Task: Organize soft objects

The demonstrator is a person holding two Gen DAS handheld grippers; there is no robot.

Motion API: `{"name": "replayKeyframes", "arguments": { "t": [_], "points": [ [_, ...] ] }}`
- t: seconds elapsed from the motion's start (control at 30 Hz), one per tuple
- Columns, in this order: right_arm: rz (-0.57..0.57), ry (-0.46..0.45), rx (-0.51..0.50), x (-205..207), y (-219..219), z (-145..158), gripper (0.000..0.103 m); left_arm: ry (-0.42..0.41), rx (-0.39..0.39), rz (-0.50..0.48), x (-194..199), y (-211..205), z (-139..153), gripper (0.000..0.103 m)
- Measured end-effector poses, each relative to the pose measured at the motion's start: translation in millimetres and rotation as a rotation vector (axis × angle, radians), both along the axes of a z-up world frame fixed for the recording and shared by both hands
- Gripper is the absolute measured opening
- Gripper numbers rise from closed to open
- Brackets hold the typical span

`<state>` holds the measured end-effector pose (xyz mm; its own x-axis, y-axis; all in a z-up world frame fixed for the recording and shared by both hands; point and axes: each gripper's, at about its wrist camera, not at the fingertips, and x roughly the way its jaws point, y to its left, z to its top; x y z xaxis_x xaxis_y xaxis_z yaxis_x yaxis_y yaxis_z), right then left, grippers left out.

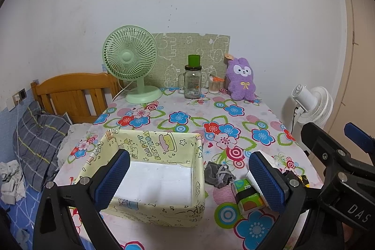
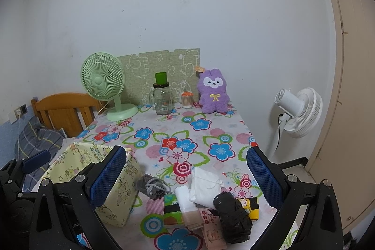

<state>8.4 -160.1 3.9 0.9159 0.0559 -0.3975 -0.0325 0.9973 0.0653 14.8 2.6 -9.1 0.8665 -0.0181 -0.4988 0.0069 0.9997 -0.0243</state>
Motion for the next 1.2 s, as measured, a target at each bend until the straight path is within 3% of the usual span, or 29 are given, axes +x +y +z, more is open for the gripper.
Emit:
{"name": "replayKeyframes", "arguments": {
  "t": [1.2],
  "points": [
    [-0.003, 0.004, 0.004, -4.3, -1.9, 1.0, 0.103, 0.002, -0.004, -0.014, -2.1, -6.0, 0.8, 0.100]
  ]
}}
